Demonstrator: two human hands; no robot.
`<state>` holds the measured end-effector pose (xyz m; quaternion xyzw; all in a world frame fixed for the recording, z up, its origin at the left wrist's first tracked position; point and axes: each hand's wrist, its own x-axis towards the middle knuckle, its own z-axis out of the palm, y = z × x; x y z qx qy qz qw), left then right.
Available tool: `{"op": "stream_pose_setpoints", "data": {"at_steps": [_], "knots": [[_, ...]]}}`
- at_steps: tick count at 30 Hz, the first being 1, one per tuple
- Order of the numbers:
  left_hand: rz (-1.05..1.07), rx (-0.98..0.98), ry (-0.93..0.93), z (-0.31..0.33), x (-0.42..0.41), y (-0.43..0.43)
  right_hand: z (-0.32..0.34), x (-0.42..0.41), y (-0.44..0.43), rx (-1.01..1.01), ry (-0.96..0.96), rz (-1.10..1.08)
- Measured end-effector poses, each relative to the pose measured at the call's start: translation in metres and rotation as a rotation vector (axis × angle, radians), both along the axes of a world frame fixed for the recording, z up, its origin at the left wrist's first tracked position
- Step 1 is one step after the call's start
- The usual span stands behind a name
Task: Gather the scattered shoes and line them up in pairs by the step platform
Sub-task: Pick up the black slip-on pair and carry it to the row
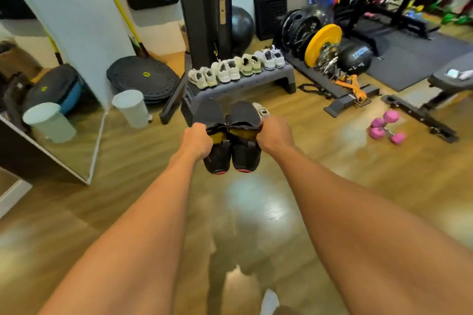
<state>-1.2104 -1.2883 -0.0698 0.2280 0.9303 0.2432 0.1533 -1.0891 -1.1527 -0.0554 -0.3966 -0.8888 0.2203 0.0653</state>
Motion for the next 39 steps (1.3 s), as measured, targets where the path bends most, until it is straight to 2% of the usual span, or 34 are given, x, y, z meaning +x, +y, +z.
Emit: {"op": "stream_pose_setpoints", "data": {"at_steps": [7, 11, 18, 25, 30, 33, 39], "knots": [[-0.113, -0.047, -0.03, -0.034, -0.042, 0.178, -0.025, -0.026, 0.168, -0.031, -0.069, -0.08], [-0.063, -0.015, -0.131, -0.041, -0.064, 0.276, -0.029, -0.046, 0.271, -0.035, -0.124, -0.078], [-0.13, -0.018, -0.092, -0.055, -0.12, 0.416, -0.033, -0.106, 0.414, -0.03, -0.157, -0.054], [-0.226, -0.037, -0.116, -0.074, -0.203, 0.547, -0.055, -0.181, 0.533, -0.121, -0.145, -0.183], [-0.282, -0.094, -0.126, -0.077, -0.254, 0.631, -0.065, -0.225, 0.615, -0.262, -0.077, -0.318], [-0.272, -0.111, -0.156, -0.085, -0.28, 0.684, -0.079, -0.25, 0.669, -0.36, -0.071, -0.369], [-0.209, -0.152, -0.161, -0.126, -0.313, 0.794, -0.123, -0.3, 0.79, -0.35, -0.094, -0.363]]}}
